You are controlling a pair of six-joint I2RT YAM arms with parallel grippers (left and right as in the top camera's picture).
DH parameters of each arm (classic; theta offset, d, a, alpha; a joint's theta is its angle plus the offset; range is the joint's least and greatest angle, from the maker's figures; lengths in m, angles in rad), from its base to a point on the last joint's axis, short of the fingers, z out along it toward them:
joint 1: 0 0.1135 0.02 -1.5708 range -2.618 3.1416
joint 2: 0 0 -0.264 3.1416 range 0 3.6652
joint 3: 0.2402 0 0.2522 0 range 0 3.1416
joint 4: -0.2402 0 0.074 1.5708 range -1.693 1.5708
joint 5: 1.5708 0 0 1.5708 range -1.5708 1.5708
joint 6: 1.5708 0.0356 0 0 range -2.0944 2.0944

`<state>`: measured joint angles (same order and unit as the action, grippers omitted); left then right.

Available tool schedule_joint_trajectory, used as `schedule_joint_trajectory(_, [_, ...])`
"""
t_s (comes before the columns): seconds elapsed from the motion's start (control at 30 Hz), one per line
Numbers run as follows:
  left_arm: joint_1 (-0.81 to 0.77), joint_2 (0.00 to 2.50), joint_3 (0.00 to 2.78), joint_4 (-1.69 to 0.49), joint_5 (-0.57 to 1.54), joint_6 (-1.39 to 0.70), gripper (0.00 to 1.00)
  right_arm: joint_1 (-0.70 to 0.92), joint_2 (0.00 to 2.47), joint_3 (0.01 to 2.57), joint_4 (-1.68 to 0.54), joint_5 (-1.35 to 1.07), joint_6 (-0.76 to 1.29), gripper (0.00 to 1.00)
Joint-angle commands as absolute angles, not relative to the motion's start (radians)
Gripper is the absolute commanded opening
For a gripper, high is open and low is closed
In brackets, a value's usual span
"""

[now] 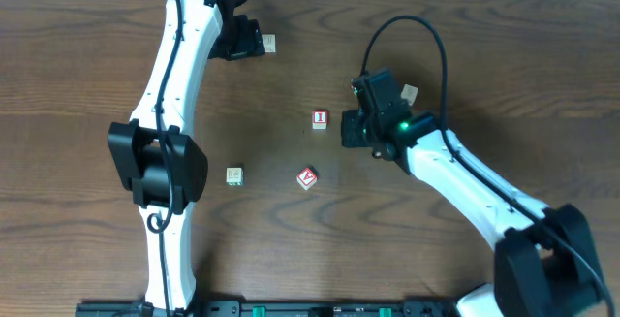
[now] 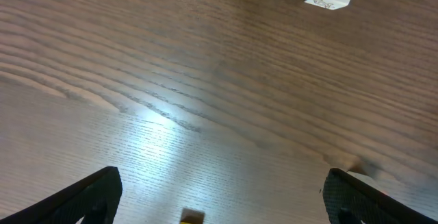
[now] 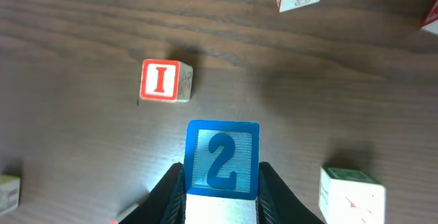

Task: Spell out Ai2
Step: 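Lift the '2' block and carry it toward the red 'I' block, then lower the '2' block onto the table right of the 'I' block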

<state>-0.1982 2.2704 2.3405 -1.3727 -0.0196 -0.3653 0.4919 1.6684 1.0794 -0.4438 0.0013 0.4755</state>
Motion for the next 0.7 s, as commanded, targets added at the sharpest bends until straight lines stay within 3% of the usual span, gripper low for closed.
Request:
schedule_joint_trajectory(0.0, [-0.197,2.251,2.358,-1.38,-0.033,-0.359,0.95,0.506,1.716,1.076,-0.408,0.027,0.521,0.01])
schedule_joint_trajectory(0.67, [-0.197,2.251,2.358,-1.388,-0.033,-0.358,0.95,0.505,1.849,1.076,-0.229,0.09,0.515,0.01])
